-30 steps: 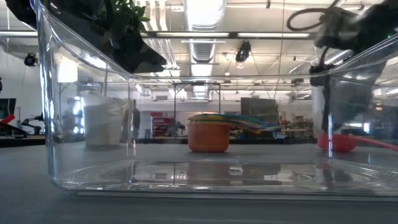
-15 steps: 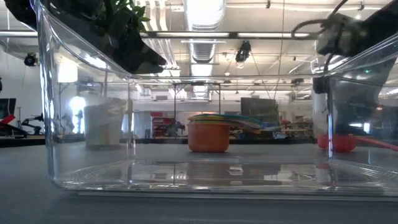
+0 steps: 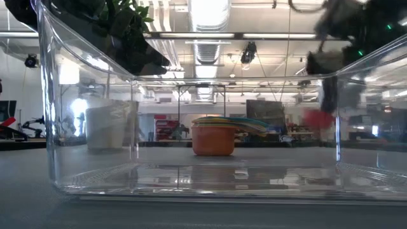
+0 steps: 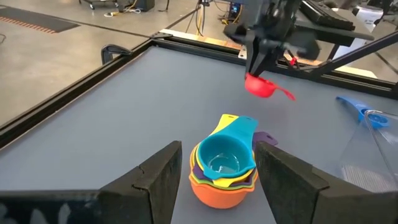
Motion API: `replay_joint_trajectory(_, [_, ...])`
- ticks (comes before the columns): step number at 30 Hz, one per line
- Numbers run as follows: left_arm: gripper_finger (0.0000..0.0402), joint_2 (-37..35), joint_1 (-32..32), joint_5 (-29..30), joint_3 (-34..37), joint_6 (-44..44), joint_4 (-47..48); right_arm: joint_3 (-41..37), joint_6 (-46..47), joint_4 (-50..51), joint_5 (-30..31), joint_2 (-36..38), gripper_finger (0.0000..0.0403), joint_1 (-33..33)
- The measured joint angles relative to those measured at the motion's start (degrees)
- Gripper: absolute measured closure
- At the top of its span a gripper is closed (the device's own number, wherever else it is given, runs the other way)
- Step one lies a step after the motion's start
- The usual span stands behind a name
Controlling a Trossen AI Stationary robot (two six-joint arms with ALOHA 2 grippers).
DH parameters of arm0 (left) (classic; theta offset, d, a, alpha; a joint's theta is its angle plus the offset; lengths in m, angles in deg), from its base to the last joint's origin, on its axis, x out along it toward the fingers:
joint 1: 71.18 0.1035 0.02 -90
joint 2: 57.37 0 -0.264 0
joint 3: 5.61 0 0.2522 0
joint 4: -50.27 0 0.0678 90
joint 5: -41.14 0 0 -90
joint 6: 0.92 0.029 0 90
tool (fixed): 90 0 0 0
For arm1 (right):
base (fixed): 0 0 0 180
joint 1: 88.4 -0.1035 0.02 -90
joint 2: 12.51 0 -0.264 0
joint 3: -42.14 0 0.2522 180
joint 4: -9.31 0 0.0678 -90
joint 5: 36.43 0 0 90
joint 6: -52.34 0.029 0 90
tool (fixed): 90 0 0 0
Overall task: Nest measuring cups in basket
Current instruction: Stack the orange measuring cup on top of the light blue measuring cup
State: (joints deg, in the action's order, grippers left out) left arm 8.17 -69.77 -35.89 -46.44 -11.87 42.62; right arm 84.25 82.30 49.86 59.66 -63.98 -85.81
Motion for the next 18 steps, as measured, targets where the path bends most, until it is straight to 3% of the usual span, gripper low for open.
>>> replay_joint_trajectory(5, [0.0215,0.0,0.0,0.0,0.0,-0.1,-0.1,6.9,-6.1,-4.7,0.0,-2.4,0.0394,0.0])
replay_joint_trajectory(14, [0.0215,0.0,-0.6,0.0,0.0,-0.6,-0.1,19.3,-15.3,-5.7,-0.7,-14.2,0.0394,0.0])
replay_joint_trajectory(18, [0.0215,0.0,-1.1,0.0,0.1,-1.1,-2.6,23.2,-19.9,-13.5,-10.2,-20.0,0.0394,0.0])
